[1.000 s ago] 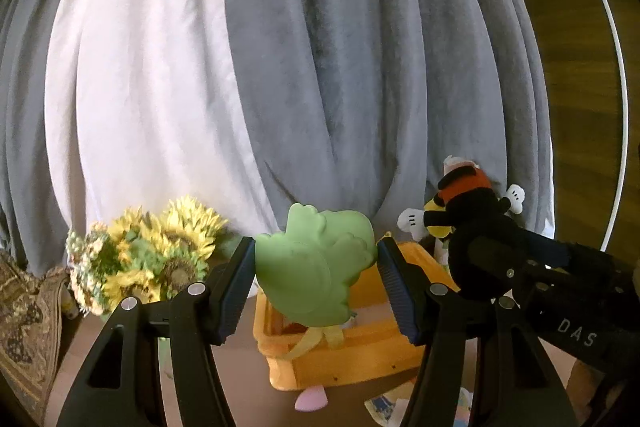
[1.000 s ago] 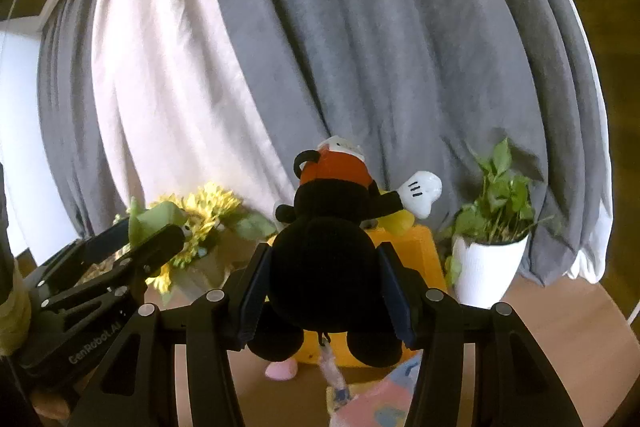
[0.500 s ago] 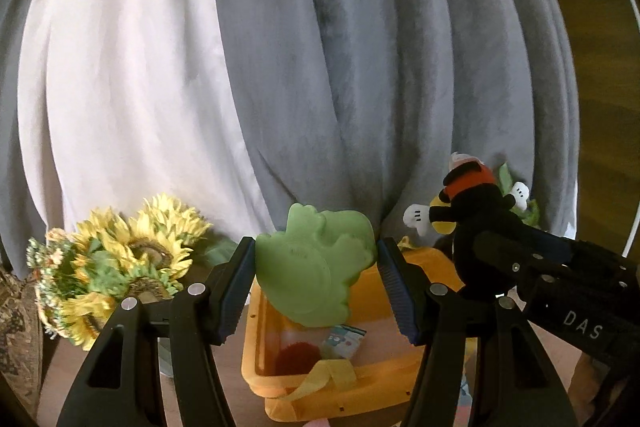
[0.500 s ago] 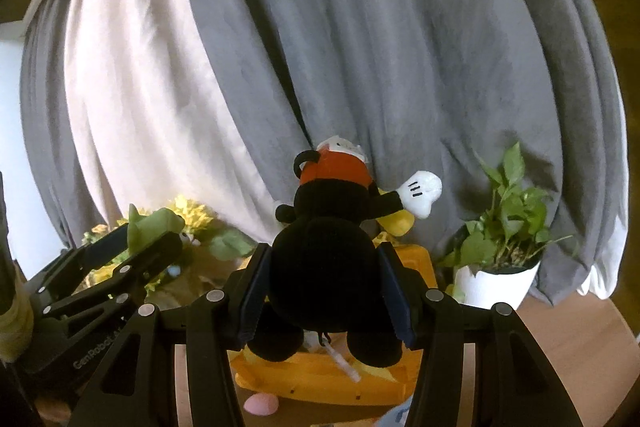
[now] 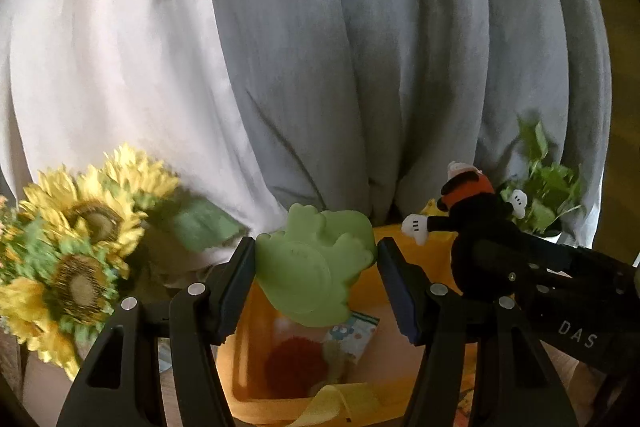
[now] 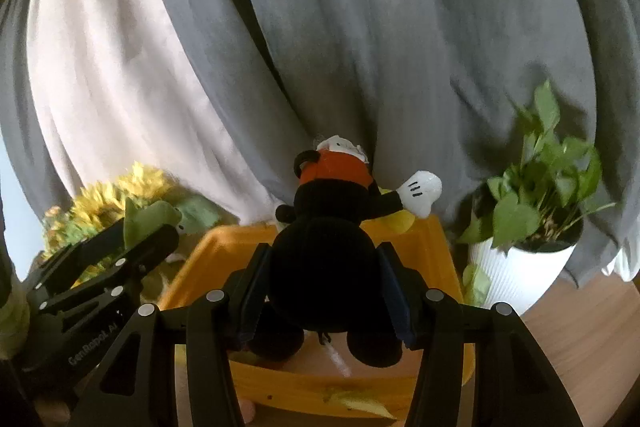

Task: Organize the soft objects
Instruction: 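Lift the green frog with the left tool while the right tool carries Mickey over the crate, then open both tools to drop the frog and Mickey into the crate, then withdraw both tools from the crate toward the cloth items on the table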

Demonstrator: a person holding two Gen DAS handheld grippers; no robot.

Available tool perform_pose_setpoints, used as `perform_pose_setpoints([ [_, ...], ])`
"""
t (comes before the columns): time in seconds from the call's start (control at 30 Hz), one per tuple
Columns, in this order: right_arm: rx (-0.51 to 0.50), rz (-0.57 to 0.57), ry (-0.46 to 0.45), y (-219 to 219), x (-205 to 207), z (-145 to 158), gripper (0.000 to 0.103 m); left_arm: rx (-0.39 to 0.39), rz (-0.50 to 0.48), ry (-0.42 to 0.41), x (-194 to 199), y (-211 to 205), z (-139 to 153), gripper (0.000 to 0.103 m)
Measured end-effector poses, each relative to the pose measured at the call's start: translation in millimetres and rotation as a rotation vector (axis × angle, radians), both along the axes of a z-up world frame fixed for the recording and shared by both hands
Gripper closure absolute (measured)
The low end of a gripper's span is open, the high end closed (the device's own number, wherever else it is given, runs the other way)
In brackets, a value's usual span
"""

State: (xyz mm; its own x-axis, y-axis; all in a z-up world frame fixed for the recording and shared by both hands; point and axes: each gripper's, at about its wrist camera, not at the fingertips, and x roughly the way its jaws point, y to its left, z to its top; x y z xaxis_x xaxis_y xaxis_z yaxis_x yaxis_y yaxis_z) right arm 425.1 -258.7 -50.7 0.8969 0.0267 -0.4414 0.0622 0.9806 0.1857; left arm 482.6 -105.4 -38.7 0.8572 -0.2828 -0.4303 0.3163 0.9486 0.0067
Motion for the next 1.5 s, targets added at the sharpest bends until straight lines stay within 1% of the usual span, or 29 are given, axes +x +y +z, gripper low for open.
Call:
perform_pose_setpoints([
  [0.3,0.016,0.015,0.112,-7.1,27.2,-33.0,0.049,0.018,-0.006,0.106,27.0,-7.8,-35.4,0.042],
  [0.37,0.021,0.025,0.143,-6.8,30.9,-39.5,0.049,0.021,-0.004,0.118,29.5,-8.3,-39.6,0.042],
  [0.57,0.017,0.019,0.182,-7.9,40.8,-50.8,0.045,0.013,-0.022,0.155,36.4,-14.1,-48.5,0.042],
  [0.6,0.014,0.016,0.183,-8.2,42.2,-51.2,0.045,0.012,-0.024,0.156,36.6,-14.5,-49.2,0.038],
  [0.67,-0.007,0.005,0.177,-8.2,42.2,-48.8,0.038,0.015,-0.016,0.142,33.7,-13.4,-47.9,0.032],
  [0.7,-0.019,-0.006,0.168,-7.3,42.0,-47.3,0.035,0.016,-0.015,0.136,33.2,-13.2,-46.5,0.031],
  [0.8,-0.056,-0.044,0.137,-8.7,35.3,-40.4,0.033,0.027,-0.011,0.115,28.5,-12.8,-40.8,0.029],
  [0.9,-0.056,-0.059,0.130,-11.6,29.3,-34.8,0.032,0.038,-0.002,0.099,21.2,-11.0,-34.7,0.027],
  [1.0,-0.045,-0.070,0.124,-13.1,22.6,-30.2,0.032,0.037,0.012,0.085,11.9,-7.0,-27.2,0.022],
  [1.13,-0.044,-0.083,0.112,-12.9,10.5,-23.4,0.032,0.031,0.027,0.065,-2.1,-0.7,-15.2,0.020],
  [1.2,-0.046,-0.092,0.103,-11.5,3.3,-19.1,0.032,0.025,0.029,0.055,-9.4,2.6,-10.4,0.017],
  [1.3,-0.054,-0.111,0.082,-9.9,-9.7,-11.6,0.027,0.014,0.029,0.043,-20.0,7.6,-2.9,0.016],
  [1.4,-0.065,-0.130,0.062,-8.0,-22.9,-4.4,0.027,0.008,0.031,0.029,-31.5,11.3,3.4,0.013],
  [1.5,-0.061,-0.142,0.053,-5.7,-35.2,1.9,0.027,0.004,0.032,0.017,-42.9,16.1,8.3,0.013],
])
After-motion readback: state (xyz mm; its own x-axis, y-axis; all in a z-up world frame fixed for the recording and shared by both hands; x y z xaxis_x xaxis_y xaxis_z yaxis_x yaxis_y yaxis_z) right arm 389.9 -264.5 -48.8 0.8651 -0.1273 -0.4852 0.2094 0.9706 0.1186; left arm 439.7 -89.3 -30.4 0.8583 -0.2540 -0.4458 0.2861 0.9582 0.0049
